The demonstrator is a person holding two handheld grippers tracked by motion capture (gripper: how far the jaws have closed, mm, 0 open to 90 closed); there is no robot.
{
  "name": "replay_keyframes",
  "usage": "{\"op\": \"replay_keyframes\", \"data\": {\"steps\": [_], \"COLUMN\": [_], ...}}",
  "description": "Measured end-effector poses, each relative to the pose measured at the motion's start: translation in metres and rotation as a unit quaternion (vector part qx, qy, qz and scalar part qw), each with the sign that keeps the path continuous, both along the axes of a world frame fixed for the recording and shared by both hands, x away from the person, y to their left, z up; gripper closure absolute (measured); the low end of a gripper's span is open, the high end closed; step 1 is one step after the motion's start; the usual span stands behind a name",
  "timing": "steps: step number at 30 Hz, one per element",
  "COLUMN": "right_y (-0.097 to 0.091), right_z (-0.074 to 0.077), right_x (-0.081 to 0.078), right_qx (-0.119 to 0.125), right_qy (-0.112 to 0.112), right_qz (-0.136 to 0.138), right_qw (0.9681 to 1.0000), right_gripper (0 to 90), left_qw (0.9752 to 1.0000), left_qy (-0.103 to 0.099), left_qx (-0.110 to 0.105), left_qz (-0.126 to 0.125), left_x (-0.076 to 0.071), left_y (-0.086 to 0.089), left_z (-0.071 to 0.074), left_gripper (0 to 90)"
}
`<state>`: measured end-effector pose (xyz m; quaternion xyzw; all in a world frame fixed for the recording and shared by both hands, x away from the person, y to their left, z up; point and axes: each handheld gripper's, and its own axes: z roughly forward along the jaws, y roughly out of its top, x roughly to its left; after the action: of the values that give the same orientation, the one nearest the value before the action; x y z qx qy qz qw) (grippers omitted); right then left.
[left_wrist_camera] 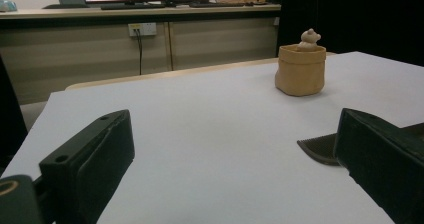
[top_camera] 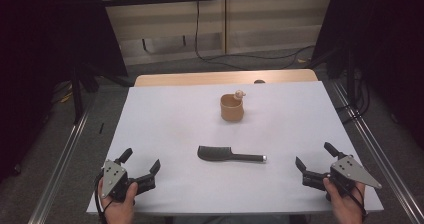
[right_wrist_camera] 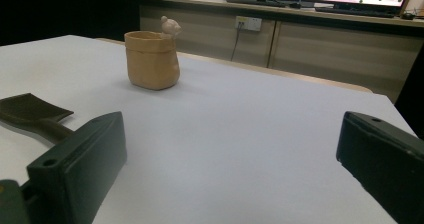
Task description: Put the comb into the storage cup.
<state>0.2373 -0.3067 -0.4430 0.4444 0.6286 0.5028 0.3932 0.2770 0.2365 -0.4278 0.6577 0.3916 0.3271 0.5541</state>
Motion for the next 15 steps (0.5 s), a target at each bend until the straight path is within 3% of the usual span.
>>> {"op": "replay_keyframes", "data": {"steps": [9, 15], "right_y": [0.0034, 0.008], "right_z": [0.0017, 0.0014], "right_x": [-0.0002, 0.0015], "right_qx": [0.011, 0.02], "right_qy": [-0.013, -0.003], "right_qz": [0.011, 0.024], "right_qw": [0.9998, 0.9995], "right_gripper": [0.0, 0.0], "left_qw": [1.0, 1.0], "left_qy": [-0.001, 0.003], "left_qx": [0.004, 0.004], "left_qz": [-0.003, 0.0], "left_x": [0.0003, 0.0007], "left_y": [0.0002, 0.0005], "left_z": [0.0002, -0.0005], "left_gripper": [2.9, 2.9]}}
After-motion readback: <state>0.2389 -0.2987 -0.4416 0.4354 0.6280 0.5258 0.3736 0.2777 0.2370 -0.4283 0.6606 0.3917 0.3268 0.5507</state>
